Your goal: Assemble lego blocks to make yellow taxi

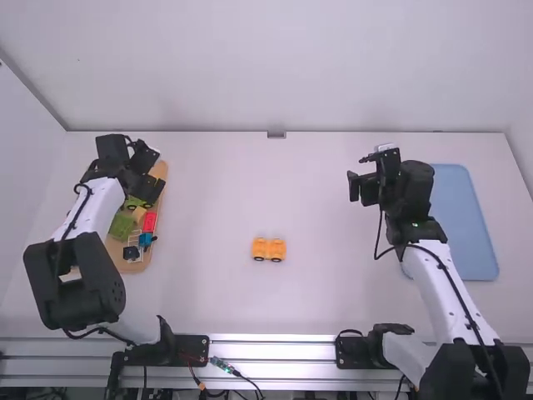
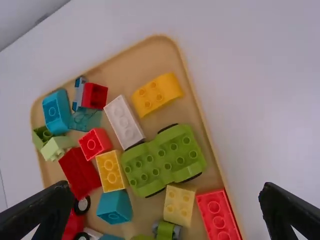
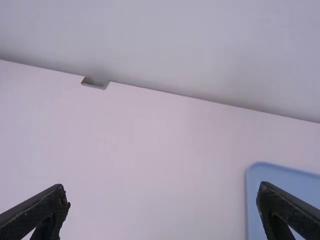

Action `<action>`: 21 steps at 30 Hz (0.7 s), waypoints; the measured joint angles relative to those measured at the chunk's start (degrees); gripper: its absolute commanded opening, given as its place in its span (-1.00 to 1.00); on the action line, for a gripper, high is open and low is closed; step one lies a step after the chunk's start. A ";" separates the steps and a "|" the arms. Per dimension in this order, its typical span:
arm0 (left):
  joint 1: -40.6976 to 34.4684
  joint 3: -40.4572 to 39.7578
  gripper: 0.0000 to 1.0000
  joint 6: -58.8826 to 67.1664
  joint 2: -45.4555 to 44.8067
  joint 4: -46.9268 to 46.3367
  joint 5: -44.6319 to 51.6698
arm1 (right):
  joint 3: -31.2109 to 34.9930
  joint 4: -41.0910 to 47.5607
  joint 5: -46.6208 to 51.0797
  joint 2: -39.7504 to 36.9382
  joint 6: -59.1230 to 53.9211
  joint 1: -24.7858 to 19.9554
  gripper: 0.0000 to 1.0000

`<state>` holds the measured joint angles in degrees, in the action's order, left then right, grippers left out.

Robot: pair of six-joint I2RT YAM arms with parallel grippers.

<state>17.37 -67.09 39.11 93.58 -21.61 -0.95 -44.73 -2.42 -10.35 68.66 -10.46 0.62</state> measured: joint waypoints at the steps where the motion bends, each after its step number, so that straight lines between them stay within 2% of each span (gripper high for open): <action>1: 0.72 0.00 0.98 0.22 0.00 -0.09 0.87 | 0.00 0.00 0.00 0.00 0.00 0.02 0.98; 11: 13.88 0.00 0.98 3.48 0.20 -2.86 13.38 | 0.00 0.09 -0.02 0.00 0.11 0.02 0.98; 21: 14.21 -0.02 0.98 6.05 7.72 0.11 17.55 | 0.00 0.04 -0.07 0.00 -0.04 2.21 0.98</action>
<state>31.57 -67.11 45.17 101.30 -21.50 16.60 -44.73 -2.37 -10.41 68.66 -10.50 2.83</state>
